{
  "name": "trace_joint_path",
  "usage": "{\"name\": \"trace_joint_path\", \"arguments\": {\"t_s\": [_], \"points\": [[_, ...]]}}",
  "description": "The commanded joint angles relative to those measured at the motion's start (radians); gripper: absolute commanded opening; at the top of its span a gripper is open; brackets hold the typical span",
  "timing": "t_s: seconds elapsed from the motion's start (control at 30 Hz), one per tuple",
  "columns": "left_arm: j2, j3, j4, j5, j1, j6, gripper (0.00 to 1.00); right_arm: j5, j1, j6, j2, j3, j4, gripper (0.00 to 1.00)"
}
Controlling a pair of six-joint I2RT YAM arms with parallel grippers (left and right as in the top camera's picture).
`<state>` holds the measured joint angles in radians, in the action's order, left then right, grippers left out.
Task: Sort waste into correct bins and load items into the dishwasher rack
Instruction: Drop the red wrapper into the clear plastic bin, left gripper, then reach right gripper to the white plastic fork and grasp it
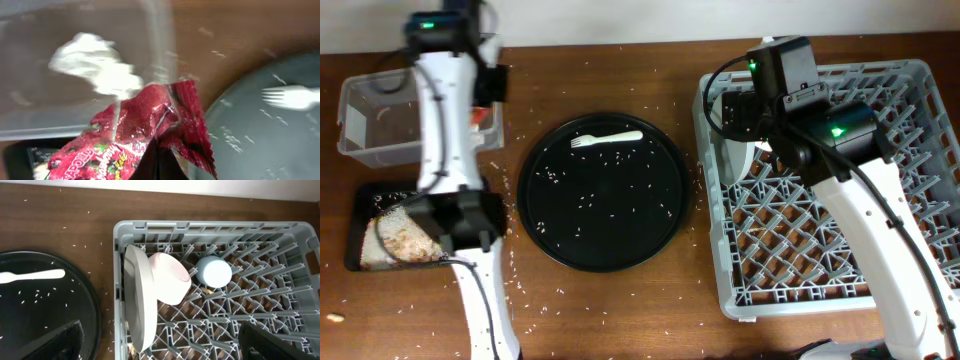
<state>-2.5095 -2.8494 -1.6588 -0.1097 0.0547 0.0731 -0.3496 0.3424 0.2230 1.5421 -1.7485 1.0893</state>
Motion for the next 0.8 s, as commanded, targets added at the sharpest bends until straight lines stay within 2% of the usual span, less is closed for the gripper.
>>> {"name": "trace_joint_path", "arguments": {"t_s": [0.0,0.03,0.1,0.13,0.17,0.3,0.37,0.5,0.57,0.7,0.77], "points": [[0.020,-0.015,0.093,0.018,0.129,-0.031,0.02,-0.010,-0.004,-0.008,0.004,-0.002,-0.014,0.98],[0.014,-0.011,0.124,0.046,0.150,-0.031,0.13,-0.010,-0.004,-0.008,0.004,-0.002,-0.016,0.98],[0.002,-0.006,0.162,0.086,0.176,-0.031,0.76,-0.009,-0.004,-0.008,0.004,-0.002,-0.015,0.98],[0.002,-0.003,0.167,0.089,0.177,-0.031,0.93,-0.009,-0.004,-0.008,0.004,-0.002,-0.016,0.98],[0.002,-0.003,0.171,0.088,0.177,-0.029,0.97,-0.009,-0.004,-0.008,0.004,-0.002,-0.017,0.98],[0.002,-0.003,0.198,0.097,0.171,-0.026,0.99,0.048,-0.002,-0.009,0.004,-0.002,-0.045,0.99],[0.002,-0.003,0.187,0.202,0.147,0.038,0.99,0.118,-0.002,-0.010,0.005,-0.002,-0.075,0.99],[0.002,-0.003,0.121,0.362,0.089,0.057,0.99,0.254,-0.002,-0.009,0.026,-0.002,-0.134,1.00],[0.002,-0.001,0.084,0.369,0.035,0.063,0.98,0.279,-0.002,-0.009,0.052,-0.002,-0.140,1.00],[0.002,0.035,0.078,0.325,-0.124,0.262,0.98,0.279,-0.002,-0.009,0.092,-0.002,-0.134,1.00],[0.002,0.068,0.103,0.264,-0.170,0.273,0.98,0.279,-0.002,-0.009,0.092,-0.002,-0.133,1.00]]}}
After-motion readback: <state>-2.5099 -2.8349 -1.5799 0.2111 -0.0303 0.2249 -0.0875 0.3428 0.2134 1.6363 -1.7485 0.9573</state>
